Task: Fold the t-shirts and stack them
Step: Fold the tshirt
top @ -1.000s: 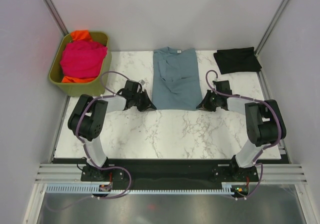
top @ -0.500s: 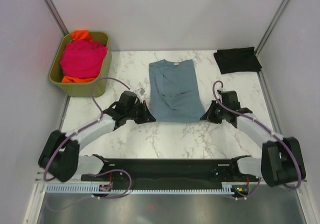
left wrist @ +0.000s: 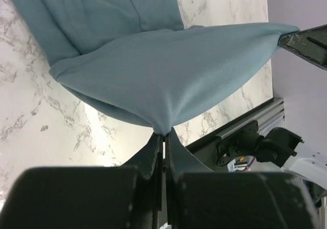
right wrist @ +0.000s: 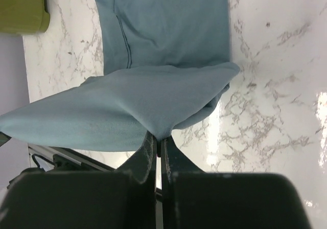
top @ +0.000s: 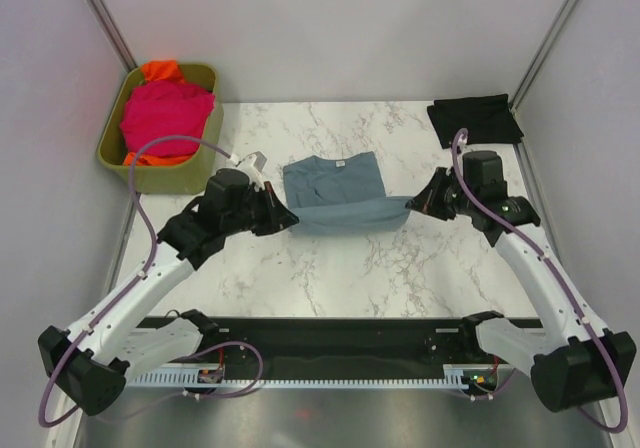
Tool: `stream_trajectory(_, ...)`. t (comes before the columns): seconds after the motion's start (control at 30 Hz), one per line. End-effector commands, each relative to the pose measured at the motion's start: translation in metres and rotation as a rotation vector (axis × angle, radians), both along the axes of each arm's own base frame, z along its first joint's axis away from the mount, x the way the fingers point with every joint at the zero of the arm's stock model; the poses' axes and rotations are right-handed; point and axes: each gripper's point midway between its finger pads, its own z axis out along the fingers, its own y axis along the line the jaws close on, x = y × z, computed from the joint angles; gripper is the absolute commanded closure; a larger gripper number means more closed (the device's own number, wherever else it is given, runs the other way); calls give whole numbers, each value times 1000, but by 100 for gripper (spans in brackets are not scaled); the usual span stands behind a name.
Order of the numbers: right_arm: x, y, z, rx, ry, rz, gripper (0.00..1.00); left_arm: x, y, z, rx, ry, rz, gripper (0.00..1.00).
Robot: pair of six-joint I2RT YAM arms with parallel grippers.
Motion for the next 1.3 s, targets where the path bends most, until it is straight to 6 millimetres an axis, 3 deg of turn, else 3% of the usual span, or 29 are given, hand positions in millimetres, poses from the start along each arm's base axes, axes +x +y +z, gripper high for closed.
stream_trajectory(0.0, 25, -11, 11, -76, -22, -36, 100, 20, 13, 7, 77, -2, 68, 98)
stream_trajectory(0.17, 57, -8, 9, -112, -16, -30, 100, 45, 16, 5, 99, 9, 98, 98)
stream_trajectory(0.2, 65, -6, 17, -109, -34, -29, 100, 51, 15, -3, 110, 27, 92, 98)
stream_trajectory(0.27, 79, -4, 9, -116, -12, -25, 100, 65, 18, 0, 85, 33, 100, 98)
stream_trajectory(0.33, 93, -1, 14, -116, -28, -21, 100, 80, 22, -10, 79, 67, 103, 98)
stream_trajectory(0.37, 103, 1, 4, -123, -1, -20, 100, 88, 23, -9, 73, 69, 105, 98)
stream_trajectory(0.4, 114, 3, 10, -121, -20, -20, 100, 96, 24, -10, 69, 64, 101, 98)
stream_trajectory(0.43, 121, 4, 8, -125, -16, -18, 100, 110, 27, -17, 71, 88, 107, 98)
stream_trajectory(0.47, 133, 6, -9, -136, 23, -16, 100, 119, 29, -18, 72, 91, 111, 98)
stream_trajectory(0.5, 149, 9, 0, -130, -3, -15, 100, 128, 31, -20, 75, 90, 110, 98)
stream_trajectory(0.53, 160, 11, -3, -135, 0, -17, 100, 150, 37, -31, 79, 122, 127, 98)
stream_trajectory(0.57, 175, 14, -30, -146, 56, -14, 100, 163, 40, -35, 80, 131, 134, 98)
stream_trajectory(0.6, 197, 18, -17, -134, 26, -16, 98, 177, 43, -47, 91, 147, 134, 98)
stream_trajectory(0.63, 209, 24, -22, -120, 34, -1, 92, 202, 48, -33, 68, 119, 136, 98)
stream_trajectory(0.67, 239, 31, -31, -112, 30, 3, 50, 221, 50, -74, 81, 211, 132, 98)
stream_trajectory(0.7, 252, 34, -37, -108, 43, 13, 27, 236, 58, -85, 81, 234, 132, 84)
stream_trajectory(0.73, 266, 38, -42, -116, 47, 24, 19, 266, 57, -67, 66, 175, 128, 64)
stream_trajectory(0.77, 284, 26, -92, -193, 131, -30, 15, 284, 56, -114, 76, 247, 109, 45)
stream_trajectory(0.8, 307, 18, -57, -179, 79, -64, 12, 300, 56, -117, 76, 234, 90, 12)
stream_trajectory(0.83, 315, 16, -61, -160, 83, -74, 11, 320, 50, -92, 60, 205, 70, 1)
stream_trajectory(0.9, 322, 6, -68, -134, 97, -110, 10, 331, 43, -99, 45, 233, 36, 1)
stream_trajectory(0.93, 318, 3, -44, -127, 49, -113, 9, 337, 40, -78, 28, 187, 29, 0)
stream_trajectory(0.97, 300, -1, -77, -149, 119, -102, 8, 337, 40, -70, 21, 168, 26, 0)
stream_trajectory(1.0, 303, 1, -70, -134, 53, -92, 4, 334, 39, -49, 23, 124, 20, 0)
stream_trajectory(1.03, 295, 4, -53, -118, 8, -71, 3, 328, 42, -54, 42, 138, 26, 0)
stream_trajectory(1.07, 276, 4, -83, -119, 70, -46, 2, 324, 43, -50, 53, 128, 26, 0)
stream_trajectory(1.13, 263, 18, -93, -76, 73, 49, 2, 303, 47, -43, 64, 143, 28, 0)
stream_trajectory(1.27, 232, 27, -149, -61, 190, 133, 2, 261, 48, -30, 72, 121, 2, 0)
